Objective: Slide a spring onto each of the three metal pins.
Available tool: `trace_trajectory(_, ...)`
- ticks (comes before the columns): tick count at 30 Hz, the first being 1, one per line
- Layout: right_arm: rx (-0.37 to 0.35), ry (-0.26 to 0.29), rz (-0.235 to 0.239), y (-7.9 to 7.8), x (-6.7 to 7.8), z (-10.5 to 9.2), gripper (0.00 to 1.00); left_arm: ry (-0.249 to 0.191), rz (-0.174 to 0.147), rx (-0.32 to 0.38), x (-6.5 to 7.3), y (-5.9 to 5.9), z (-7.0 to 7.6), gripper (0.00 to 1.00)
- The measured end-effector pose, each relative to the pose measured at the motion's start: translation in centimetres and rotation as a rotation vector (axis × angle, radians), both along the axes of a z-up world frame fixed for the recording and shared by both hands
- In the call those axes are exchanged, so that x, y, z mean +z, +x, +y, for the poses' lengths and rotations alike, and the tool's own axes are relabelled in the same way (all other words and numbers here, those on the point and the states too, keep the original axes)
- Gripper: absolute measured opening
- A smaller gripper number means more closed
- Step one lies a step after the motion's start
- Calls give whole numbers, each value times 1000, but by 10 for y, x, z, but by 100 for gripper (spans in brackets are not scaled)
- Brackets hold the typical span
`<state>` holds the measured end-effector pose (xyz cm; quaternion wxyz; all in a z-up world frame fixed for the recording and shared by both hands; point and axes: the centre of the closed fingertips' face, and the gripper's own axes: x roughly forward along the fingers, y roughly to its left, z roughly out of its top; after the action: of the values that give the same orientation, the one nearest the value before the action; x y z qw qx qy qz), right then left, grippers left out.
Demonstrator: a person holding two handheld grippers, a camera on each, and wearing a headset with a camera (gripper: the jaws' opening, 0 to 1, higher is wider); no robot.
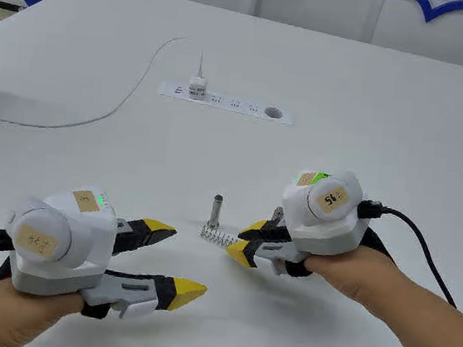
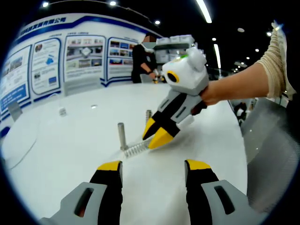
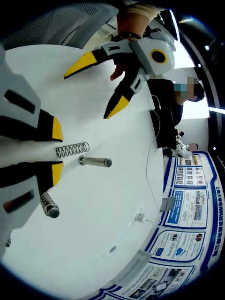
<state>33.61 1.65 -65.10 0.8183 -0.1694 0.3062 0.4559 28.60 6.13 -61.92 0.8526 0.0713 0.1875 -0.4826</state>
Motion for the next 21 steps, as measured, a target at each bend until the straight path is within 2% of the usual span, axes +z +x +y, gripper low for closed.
trace_trajectory(21,-1,3,23,4,-8,6,14,4,4,6,-1,1,4,53)
